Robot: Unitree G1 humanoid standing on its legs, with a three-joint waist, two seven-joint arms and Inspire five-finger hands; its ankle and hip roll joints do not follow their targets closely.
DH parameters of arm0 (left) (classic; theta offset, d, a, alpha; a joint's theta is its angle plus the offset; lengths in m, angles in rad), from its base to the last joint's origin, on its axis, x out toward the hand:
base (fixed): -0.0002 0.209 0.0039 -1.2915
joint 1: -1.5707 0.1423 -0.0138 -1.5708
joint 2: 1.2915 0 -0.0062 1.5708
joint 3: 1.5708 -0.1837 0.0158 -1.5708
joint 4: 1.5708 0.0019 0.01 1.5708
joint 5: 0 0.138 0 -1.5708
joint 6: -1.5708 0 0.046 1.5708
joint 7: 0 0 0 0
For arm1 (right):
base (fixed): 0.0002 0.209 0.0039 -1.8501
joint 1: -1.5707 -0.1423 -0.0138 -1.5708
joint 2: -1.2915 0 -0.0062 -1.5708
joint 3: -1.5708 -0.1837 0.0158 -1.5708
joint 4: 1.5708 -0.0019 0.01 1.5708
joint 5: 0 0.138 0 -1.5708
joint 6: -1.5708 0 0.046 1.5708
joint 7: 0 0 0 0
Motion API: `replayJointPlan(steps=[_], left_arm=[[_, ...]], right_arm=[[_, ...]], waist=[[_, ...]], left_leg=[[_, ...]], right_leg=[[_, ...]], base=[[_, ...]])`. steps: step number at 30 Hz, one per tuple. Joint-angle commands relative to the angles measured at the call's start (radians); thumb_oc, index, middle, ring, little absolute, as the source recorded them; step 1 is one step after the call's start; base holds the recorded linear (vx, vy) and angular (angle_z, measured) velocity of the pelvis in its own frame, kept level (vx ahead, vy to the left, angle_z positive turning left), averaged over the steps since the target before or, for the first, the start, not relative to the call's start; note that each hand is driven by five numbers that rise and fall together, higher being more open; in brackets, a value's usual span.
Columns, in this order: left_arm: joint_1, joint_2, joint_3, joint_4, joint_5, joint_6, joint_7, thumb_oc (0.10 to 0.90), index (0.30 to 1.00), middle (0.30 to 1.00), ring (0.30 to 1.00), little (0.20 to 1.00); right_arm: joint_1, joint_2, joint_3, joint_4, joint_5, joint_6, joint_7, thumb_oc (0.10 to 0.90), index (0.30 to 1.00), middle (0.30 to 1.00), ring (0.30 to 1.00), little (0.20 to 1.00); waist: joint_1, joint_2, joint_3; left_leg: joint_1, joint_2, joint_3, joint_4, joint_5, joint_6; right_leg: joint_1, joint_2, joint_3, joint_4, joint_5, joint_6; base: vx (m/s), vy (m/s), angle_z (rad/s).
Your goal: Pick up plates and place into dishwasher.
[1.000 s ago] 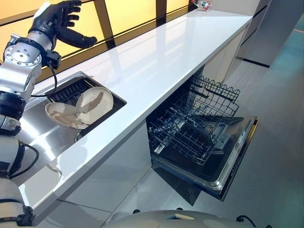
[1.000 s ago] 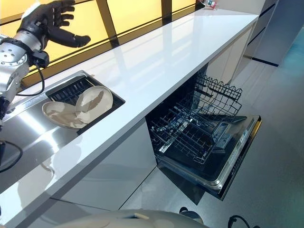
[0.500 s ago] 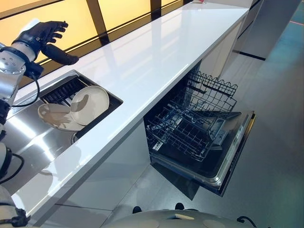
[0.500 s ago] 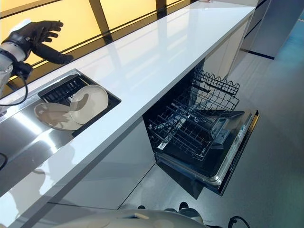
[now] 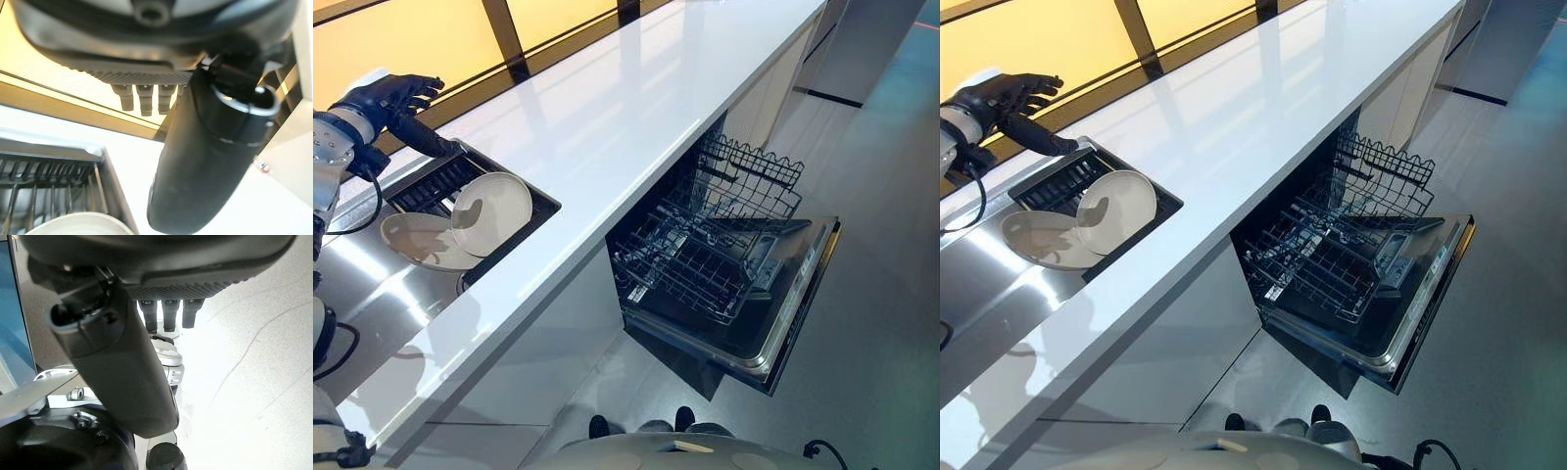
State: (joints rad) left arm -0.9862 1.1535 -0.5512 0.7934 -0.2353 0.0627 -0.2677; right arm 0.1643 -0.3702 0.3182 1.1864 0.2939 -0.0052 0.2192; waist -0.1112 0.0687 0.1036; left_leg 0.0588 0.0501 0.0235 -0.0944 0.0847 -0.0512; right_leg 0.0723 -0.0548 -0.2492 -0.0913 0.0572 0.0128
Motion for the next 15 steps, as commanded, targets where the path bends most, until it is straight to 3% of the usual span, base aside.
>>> replayJointPlan(steps=[1,15], left_arm=[[-0.048,0.072,0.138,0.019,0.033,-0.027,0.025,0.8,0.9,0.9,0.9,0.9],[0.079,0.016,0.229,0.044,0.077,-0.023,0.004,0.8,0.9,0.9,0.9,0.9]], right_arm=[[-0.057,-0.005,-0.065,-0.07,0.04,-0.049,0.005,0.8,0.9,0.9,0.9,0.9],[-0.044,-0.009,-0.065,-0.094,0.03,-0.057,0.001,0.8,0.9,0.9,0.9,0.9]], waist=[[0.014,-0.012,0.006],[0.009,-0.026,0.028]], left_leg=[[0.04,-0.075,0.091,0.007,-0.092,0.035],[0.031,-0.074,0.102,0.007,-0.088,0.037]], right_leg=[[0.022,-0.019,0.078,0.004,-0.003,0.115],[0.009,-0.018,0.086,0.004,0.002,0.115]], base=[[0.0,0.0,0.0],[0.0,0.0,0.0]])
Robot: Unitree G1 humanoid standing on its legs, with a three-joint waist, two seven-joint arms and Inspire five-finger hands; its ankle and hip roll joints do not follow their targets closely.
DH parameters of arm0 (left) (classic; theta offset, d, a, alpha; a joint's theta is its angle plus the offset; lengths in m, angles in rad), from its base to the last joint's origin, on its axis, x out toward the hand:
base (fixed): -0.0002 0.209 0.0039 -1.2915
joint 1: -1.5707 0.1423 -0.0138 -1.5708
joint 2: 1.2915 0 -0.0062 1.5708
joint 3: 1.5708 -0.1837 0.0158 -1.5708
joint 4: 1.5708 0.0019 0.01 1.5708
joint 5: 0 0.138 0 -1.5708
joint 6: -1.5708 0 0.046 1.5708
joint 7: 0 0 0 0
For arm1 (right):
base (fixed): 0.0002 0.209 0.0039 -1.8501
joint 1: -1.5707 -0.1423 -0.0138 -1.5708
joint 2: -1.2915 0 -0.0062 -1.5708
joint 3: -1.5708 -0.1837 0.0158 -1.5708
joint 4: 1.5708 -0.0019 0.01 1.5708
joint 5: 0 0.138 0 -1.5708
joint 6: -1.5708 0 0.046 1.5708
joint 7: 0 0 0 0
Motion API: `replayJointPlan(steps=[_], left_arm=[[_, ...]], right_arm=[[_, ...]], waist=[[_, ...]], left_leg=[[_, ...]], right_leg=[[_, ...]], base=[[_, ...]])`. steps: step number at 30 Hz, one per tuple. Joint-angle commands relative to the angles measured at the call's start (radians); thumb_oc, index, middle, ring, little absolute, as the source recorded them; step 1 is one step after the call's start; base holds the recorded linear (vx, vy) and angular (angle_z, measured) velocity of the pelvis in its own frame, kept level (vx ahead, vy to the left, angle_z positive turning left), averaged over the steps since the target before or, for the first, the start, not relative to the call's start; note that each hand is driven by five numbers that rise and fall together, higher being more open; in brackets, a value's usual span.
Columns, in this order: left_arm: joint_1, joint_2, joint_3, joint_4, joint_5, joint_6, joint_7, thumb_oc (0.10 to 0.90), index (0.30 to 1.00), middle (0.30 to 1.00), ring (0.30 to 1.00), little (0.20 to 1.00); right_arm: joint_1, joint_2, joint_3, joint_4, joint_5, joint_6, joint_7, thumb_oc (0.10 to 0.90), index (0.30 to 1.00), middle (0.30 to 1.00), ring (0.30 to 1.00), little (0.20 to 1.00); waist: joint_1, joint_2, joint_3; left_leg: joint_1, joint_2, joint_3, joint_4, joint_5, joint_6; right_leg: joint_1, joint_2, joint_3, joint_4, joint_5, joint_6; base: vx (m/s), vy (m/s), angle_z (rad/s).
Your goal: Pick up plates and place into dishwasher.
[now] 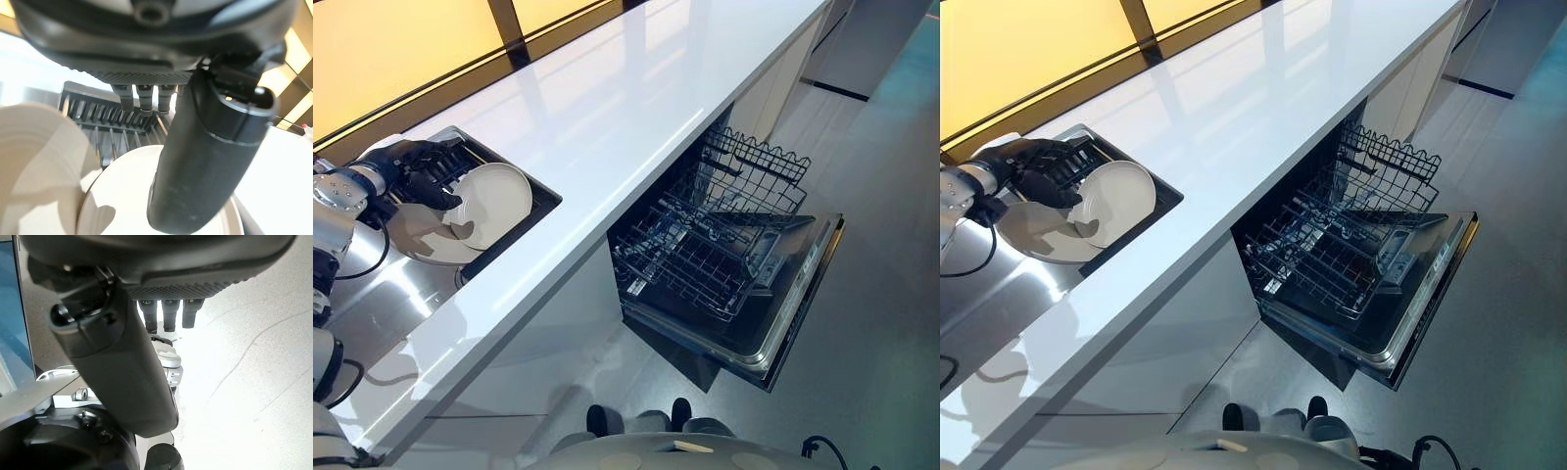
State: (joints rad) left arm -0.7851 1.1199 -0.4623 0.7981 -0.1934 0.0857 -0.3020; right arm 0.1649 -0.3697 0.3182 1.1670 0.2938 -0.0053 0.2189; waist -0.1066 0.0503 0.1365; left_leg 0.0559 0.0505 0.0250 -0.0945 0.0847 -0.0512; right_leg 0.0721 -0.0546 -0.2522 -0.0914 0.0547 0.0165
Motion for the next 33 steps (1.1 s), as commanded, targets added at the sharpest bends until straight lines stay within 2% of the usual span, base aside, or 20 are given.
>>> replayJointPlan(steps=[1,6,14,33], left_arm=[[-0.117,0.047,0.143,0.04,0.039,-0.048,0.037,0.8,0.9,0.9,0.9,0.9],[-0.098,0.041,0.152,0.024,0.036,-0.052,0.044,0.8,0.9,0.9,0.9,0.9],[-0.097,0.03,0.165,0.026,0.035,-0.076,0.115,0.8,0.9,0.9,0.9,0.9],[-0.197,0.035,0.103,0.048,0.029,-0.065,0.166,0.8,0.9,0.9,0.9,0.9]], right_arm=[[-0.045,-0.01,-0.065,-0.079,0.029,-0.055,0.0,0.8,0.9,0.9,0.9,0.9],[-0.043,-0.011,-0.065,-0.086,0.028,-0.058,0.002,0.8,0.9,0.9,0.9,0.9],[-0.046,-0.014,-0.055,-0.109,0.045,-0.051,-0.008,0.8,0.9,0.9,0.9,0.9],[-0.068,-0.02,-0.045,-0.137,0.08,-0.068,-0.013,0.8,0.9,0.9,0.9,0.9]], waist=[[0.005,-0.009,-0.003],[0.008,-0.014,0.003],[0.007,-0.021,0.018],[-0.001,-0.049,0.099]], left_leg=[[0.033,-0.074,0.101,0.007,-0.087,0.037],[0.031,-0.073,0.1,0.007,-0.086,0.038],[0.022,-0.071,0.104,0.007,-0.081,0.038],[-0.021,-0.065,0.121,0.007,-0.066,0.045]], right_leg=[[0.009,-0.019,0.088,0.005,0.005,0.112],[0.007,-0.018,0.086,0.006,0.006,0.112],[-0.002,-0.018,0.087,0.008,0.009,0.11],[-0.07,-0.028,0.096,0.034,0.031,0.121]], base=[[0.0,0.0,0.0],[0.0,0.0,0.0],[0.0,0.007,0.02],[-0.02,0.011,-0.01]])
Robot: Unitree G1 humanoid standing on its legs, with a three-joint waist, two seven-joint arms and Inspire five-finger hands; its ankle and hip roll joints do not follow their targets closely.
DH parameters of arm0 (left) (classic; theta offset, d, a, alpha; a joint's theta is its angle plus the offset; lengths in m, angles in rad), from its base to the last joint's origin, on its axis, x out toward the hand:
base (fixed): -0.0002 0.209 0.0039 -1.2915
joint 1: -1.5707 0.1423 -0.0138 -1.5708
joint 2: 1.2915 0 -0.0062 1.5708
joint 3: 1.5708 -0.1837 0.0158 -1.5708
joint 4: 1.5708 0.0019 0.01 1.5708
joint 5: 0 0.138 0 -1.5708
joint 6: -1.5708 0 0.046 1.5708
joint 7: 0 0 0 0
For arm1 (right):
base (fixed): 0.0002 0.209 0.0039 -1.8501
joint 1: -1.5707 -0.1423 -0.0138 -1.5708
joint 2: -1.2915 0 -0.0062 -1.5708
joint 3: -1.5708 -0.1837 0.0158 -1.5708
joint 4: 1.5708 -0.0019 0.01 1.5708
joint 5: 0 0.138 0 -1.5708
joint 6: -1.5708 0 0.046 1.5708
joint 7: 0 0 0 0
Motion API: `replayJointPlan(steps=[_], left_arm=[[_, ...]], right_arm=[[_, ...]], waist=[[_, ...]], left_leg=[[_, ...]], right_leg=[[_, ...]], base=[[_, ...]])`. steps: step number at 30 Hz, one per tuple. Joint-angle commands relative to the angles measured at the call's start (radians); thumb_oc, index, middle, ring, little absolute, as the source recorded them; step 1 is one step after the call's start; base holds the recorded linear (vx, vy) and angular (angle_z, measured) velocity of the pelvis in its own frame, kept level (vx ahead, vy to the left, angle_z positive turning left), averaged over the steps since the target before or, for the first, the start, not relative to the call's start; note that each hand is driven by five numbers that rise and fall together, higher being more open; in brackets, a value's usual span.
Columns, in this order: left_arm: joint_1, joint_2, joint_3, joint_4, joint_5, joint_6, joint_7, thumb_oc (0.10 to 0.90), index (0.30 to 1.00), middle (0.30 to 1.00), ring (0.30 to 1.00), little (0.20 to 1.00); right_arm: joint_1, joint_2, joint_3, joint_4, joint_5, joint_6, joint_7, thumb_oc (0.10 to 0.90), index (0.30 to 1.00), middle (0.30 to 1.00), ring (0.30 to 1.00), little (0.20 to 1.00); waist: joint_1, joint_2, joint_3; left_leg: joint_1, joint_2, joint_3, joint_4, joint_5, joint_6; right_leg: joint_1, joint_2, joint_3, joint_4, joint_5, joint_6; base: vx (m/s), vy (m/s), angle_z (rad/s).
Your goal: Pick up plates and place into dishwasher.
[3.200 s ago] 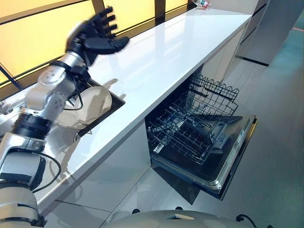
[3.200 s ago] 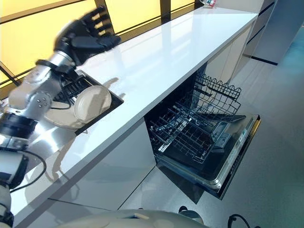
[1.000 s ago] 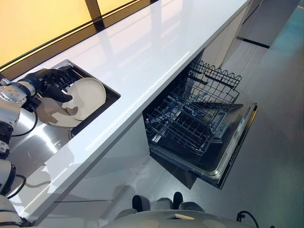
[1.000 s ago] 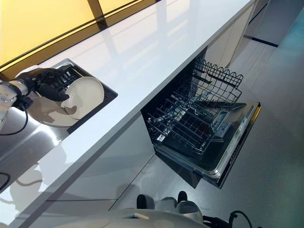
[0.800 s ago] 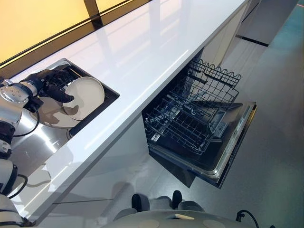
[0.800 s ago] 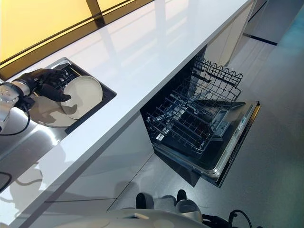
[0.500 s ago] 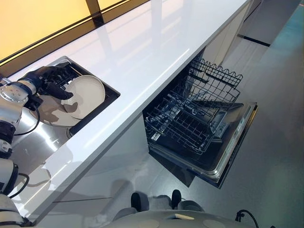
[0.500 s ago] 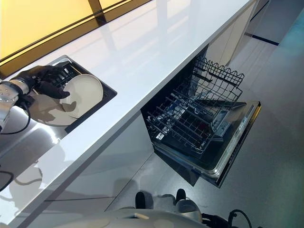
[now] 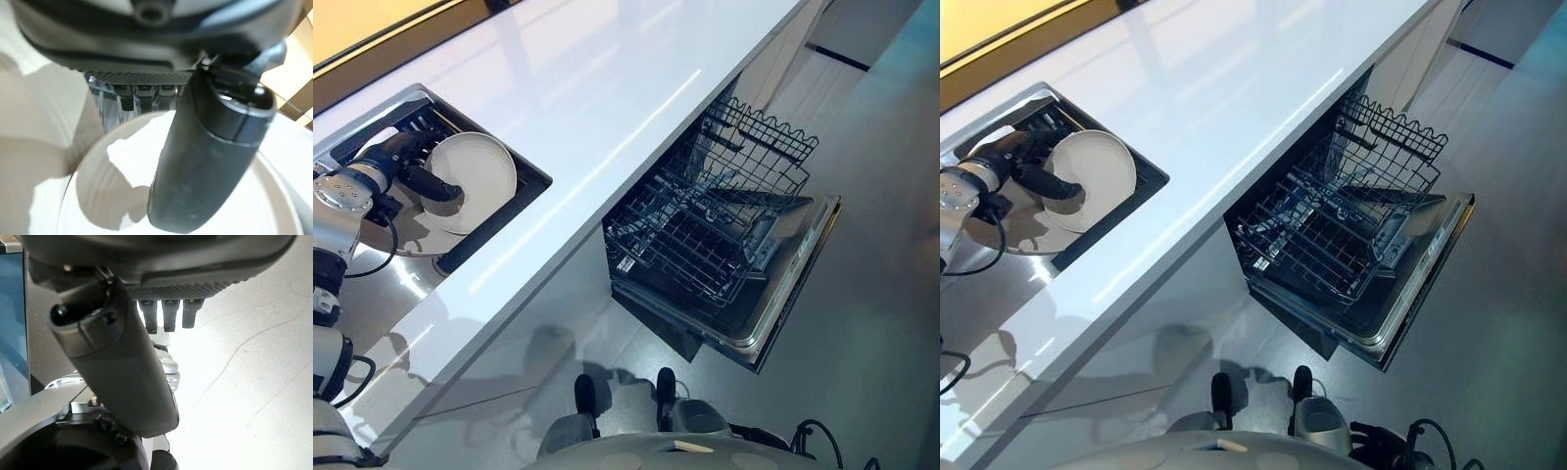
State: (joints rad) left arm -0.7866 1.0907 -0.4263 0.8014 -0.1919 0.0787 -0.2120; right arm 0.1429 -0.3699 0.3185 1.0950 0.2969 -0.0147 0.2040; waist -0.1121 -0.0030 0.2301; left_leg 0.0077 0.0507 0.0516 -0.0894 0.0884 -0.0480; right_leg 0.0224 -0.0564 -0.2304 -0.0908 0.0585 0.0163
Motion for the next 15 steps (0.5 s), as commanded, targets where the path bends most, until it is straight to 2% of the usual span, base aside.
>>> replayJointPlan(steps=[1,15], left_arm=[[-0.201,0.064,0.064,0.046,0.03,-0.06,0.076,0.8,0.9,0.9,0.9,0.9],[-0.24,0.083,0.047,0.071,0.045,-0.07,0.086,0.8,0.9,0.9,0.9,0.9]], right_arm=[[-0.047,-0.018,-0.045,-0.067,0.076,-0.059,0.002,0.8,0.9,0.9,0.9,0.9],[-0.06,-0.007,-0.037,-0.081,0.064,-0.063,0.001,0.8,0.9,0.9,0.9,0.9]], waist=[[0.004,0.004,0.009],[0.009,-0.006,0.031]], left_leg=[[0.026,-0.066,0.095,0.002,-0.07,0.043],[0.018,-0.065,0.103,0.003,-0.068,0.053]], right_leg=[[-0.024,-0.028,0.074,0.036,0.028,0.122],[-0.053,-0.038,0.07,0.063,0.04,0.14]], base=[[0.0,0.0,0.0],[0.0,0.001,0.0]])
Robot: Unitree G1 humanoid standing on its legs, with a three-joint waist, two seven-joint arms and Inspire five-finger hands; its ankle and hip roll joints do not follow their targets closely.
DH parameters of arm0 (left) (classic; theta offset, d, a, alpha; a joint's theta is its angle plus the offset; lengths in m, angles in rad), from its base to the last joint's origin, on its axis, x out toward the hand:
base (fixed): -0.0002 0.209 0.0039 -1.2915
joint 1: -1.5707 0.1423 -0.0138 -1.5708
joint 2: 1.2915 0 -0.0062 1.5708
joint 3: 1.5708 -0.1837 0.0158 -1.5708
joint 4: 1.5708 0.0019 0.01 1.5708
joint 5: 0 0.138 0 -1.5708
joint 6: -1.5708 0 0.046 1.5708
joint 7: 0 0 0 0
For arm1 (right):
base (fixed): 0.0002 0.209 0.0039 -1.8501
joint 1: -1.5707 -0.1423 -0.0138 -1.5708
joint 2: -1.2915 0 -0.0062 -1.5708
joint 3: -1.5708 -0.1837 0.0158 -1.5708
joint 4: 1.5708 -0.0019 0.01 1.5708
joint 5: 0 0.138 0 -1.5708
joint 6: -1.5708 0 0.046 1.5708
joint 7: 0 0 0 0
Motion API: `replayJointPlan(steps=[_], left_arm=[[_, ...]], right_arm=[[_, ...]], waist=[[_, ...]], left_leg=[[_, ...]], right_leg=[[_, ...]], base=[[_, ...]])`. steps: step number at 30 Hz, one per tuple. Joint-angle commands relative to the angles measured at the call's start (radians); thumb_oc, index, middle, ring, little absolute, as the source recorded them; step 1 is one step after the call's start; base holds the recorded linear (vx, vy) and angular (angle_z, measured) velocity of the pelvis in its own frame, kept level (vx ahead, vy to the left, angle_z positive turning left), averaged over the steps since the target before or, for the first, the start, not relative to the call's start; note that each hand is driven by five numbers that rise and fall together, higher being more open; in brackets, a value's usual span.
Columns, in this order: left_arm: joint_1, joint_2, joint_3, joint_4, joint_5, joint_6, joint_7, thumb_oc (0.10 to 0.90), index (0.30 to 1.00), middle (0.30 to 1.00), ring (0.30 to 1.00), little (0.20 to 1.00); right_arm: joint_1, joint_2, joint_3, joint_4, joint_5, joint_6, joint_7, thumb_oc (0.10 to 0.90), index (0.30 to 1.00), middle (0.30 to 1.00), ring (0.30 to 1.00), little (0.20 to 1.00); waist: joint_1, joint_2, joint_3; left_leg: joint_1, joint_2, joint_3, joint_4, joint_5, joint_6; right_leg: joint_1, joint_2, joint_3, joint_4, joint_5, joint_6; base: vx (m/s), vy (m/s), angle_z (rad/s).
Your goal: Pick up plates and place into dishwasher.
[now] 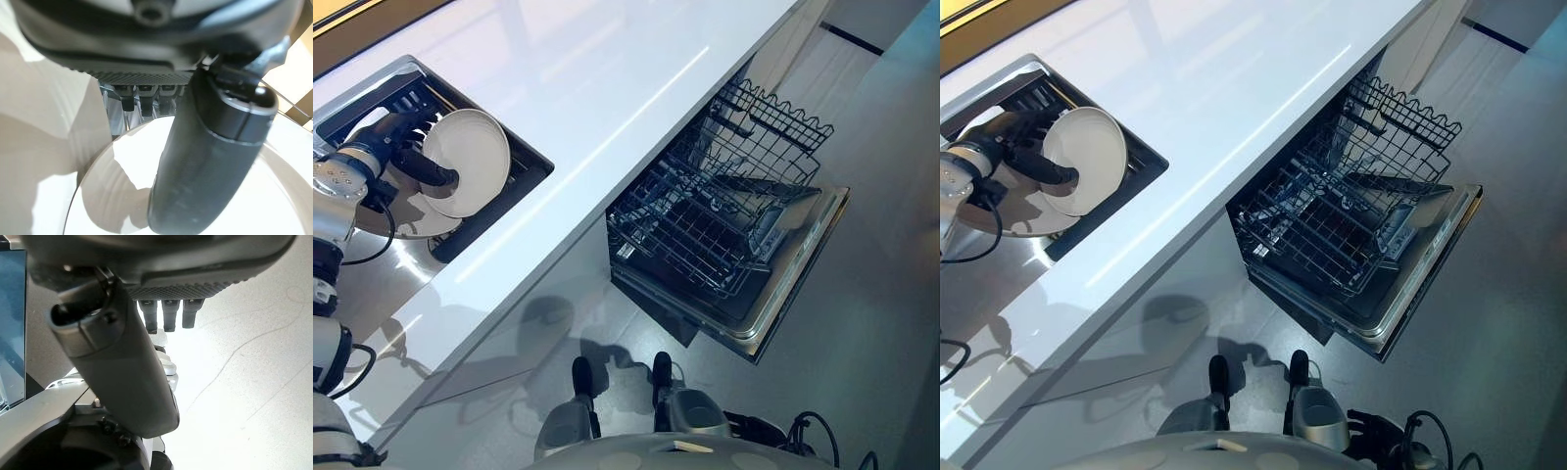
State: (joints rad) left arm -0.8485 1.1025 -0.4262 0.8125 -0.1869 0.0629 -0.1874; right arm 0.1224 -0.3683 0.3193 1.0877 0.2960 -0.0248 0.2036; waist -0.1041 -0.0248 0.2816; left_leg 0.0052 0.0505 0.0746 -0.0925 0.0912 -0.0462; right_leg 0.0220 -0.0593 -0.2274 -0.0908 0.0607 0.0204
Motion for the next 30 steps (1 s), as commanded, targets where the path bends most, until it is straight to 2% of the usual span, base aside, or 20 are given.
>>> replayJointPlan(steps=[1,17,24,25,26,28,30], left_arm=[[-0.178,0.072,0.047,0.061,0.043,-0.055,0.063,0.8,0.9,0.9,0.9,0.9],[-0.185,0.071,0.045,0.063,0.038,-0.055,0.03,0.8,0.9,0.9,0.9,0.9],[-0.184,0.06,0.043,0.057,0.011,-0.048,-0.039,0.8,0.9,0.9,0.9,0.9],[-0.186,0.059,0.042,0.057,0.011,-0.045,-0.044,0.575,0.707,0.707,0.707,0.675],[-0.185,0.058,0.044,0.059,0.009,-0.047,-0.05,0.435,0.587,0.587,0.587,0.535],[-0.181,0.05,0.048,0.066,0.005,-0.05,-0.058,0.1,0.3,0.3,0.3,0.2],[-0.184,0.048,0.046,0.069,0.003,-0.051,-0.062,0.1,0.3,0.3,0.3,0.2]], right_arm=[[-0.039,-0.007,-0.037,-0.074,0.065,-0.052,0.0,0.8,0.9,0.9,0.9,0.9],[-0.031,0.002,-0.045,-0.069,0.064,-0.053,-0.009,0.8,0.9,0.9,0.9,0.9],[-0.029,0.002,-0.053,-0.061,0.061,-0.061,-0.009,0.8,0.9,0.9,0.9,0.9],[-0.029,0.003,-0.054,-0.06,0.061,-0.063,-0.009,0.8,0.9,0.9,0.9,0.9],[-0.028,0.004,-0.055,-0.06,0.059,-0.063,-0.01,0.8,0.9,0.9,0.9,0.9],[-0.026,0.003,-0.057,-0.062,0.055,-0.064,-0.01,0.8,0.9,0.9,0.9,0.9],[-0.027,0.003,-0.058,-0.061,0.055,-0.064,-0.011,0.8,0.9,0.9,0.9,0.9]], waist=[[0.001,0.015,-0.019],[-0.001,0.014,-0.022],[-0.006,0.015,-0.019],[-0.006,0.015,-0.02],[-0.007,0.015,-0.021],[-0.01,0.014,-0.021],[-0.011,0.014,-0.021]], left_leg=[[0.021,-0.064,0.082,0.007,-0.072,0.051],[0.027,-0.062,0.086,0.01,-0.073,0.053],[0.026,-0.06,0.091,0.009,-0.071,0.052],[0.026,-0.06,0.092,0.009,-0.071,0.052],[0.027,-0.06,0.092,0.009,-0.071,0.052],[0.026,-0.06,0.095,0.01,-0.07,0.052],[0.026,-0.059,0.096,0.009,-0.069,0.051]], right_leg=[[-0.054,-0.035,0.066,0.064,0.039,0.136],[-0.052,-0.036,0.065,0.068,0.041,0.14],[-0.055,-0.035,0.069,0.067,0.044,0.142],[-0.055,-0.035,0.069,0.066,0.045,0.142],[-0.054,-0.035,0.07,0.065,0.045,0.142],[-0.054,-0.034,0.072,0.064,0.045,0.141],[-0.054,-0.034,0.072,0.063,0.045,0.14]], base=[[0.0,0.0,0.0],[0.0,0.0,0.0],[0.0,0.0,0.0],[0.0,0.0,0.0],[0.0,0.0,0.0],[0.0,0.0,0.0],[0.0,0.0,0.0]])
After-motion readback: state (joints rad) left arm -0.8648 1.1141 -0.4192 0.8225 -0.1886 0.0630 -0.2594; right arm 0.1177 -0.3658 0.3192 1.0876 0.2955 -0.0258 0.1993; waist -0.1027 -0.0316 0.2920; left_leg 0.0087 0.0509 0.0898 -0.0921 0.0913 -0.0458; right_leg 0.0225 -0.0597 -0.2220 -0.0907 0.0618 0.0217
